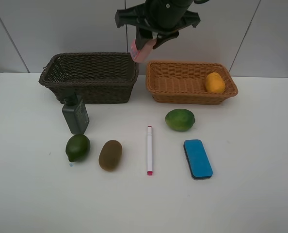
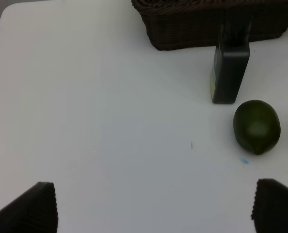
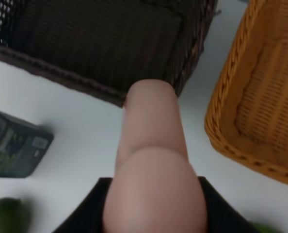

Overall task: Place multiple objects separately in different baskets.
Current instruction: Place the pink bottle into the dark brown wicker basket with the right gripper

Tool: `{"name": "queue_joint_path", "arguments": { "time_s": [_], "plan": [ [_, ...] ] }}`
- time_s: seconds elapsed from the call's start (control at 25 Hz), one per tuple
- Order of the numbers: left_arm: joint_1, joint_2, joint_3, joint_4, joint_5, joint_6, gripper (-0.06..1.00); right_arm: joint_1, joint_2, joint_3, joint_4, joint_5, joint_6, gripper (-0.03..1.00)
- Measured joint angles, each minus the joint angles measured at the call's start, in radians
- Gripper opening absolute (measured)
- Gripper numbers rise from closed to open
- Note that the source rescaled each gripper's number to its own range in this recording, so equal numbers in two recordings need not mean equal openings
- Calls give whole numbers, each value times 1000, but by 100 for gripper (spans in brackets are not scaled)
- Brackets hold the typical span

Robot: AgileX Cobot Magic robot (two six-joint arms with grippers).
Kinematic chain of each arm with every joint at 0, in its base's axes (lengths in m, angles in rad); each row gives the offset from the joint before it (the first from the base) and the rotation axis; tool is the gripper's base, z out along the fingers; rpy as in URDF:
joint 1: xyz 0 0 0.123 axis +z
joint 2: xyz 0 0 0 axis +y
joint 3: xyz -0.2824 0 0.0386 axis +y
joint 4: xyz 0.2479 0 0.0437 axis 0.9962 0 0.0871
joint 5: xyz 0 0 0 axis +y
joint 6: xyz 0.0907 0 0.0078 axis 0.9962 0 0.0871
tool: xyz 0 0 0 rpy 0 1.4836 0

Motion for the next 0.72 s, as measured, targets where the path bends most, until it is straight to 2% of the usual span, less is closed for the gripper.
{"name": "queue_joint_path", "arguments": {
  "time_s": [0.36,0.72],
  "plan": [
    [0,0,0,0,0,0,100,0,206,-169,0,-100,-29,2],
    [0,0,0,0,0,0,100,-3,352,-248,0,-266,-29,2]
  ]
}}
